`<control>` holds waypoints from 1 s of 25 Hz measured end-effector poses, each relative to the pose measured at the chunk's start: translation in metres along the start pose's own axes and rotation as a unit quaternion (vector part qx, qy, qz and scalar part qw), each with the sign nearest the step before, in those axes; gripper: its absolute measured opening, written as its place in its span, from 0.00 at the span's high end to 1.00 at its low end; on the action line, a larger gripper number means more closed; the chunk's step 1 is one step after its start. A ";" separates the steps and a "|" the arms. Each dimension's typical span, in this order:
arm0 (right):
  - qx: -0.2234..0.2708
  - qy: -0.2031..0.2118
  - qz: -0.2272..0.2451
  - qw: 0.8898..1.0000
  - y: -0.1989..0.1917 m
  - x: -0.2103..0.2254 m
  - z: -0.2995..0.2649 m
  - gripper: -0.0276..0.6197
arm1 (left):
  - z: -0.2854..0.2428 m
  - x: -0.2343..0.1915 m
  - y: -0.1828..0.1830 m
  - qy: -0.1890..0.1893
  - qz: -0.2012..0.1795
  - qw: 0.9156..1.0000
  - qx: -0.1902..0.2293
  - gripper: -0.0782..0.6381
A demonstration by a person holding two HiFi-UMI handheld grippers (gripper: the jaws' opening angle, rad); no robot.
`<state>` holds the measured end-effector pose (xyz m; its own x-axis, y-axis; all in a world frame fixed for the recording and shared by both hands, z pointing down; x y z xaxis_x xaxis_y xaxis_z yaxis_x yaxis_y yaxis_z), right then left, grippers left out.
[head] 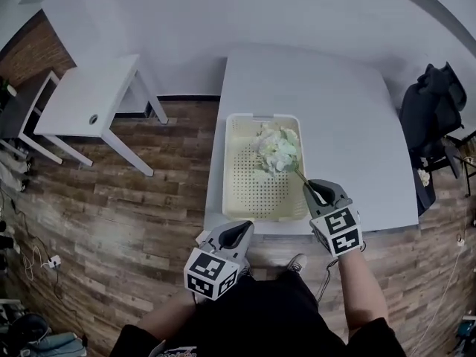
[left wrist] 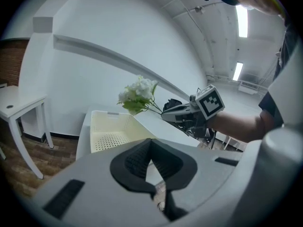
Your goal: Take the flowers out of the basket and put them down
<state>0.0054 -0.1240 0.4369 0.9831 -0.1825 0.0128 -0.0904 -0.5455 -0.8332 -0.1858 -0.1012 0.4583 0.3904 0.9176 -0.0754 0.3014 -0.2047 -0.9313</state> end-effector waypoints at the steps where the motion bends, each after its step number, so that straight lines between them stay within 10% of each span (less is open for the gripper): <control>1: 0.019 -0.008 -0.031 0.999 0.001 0.006 0.008 0.91 | -0.002 0.003 0.002 -0.006 -0.004 1.000 0.001 0.88; 10: 0.117 -0.071 -0.227 0.964 -0.022 0.068 0.068 0.91 | -0.034 0.042 0.030 -0.062 -0.045 0.997 0.010 0.88; 25: 0.119 -0.083 -0.350 0.925 -0.081 0.168 0.064 0.91 | -0.119 0.103 0.057 -0.069 -0.037 0.997 -0.004 0.88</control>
<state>0.1885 -0.0580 0.4709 0.8003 0.2871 0.5264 0.5958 -0.2830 -0.7516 -0.0248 -0.0591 0.4395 0.2434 0.9684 -0.0548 0.3317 -0.1362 -0.9335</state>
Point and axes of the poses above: the fingertips, and each gripper's own axes: z backward along the fingers, x to its right, y out of its top, the point moved 4 cm from there along z, backward along the fingers, and after that the axes turned 14 degrees about -z, right-handed, at the moved point
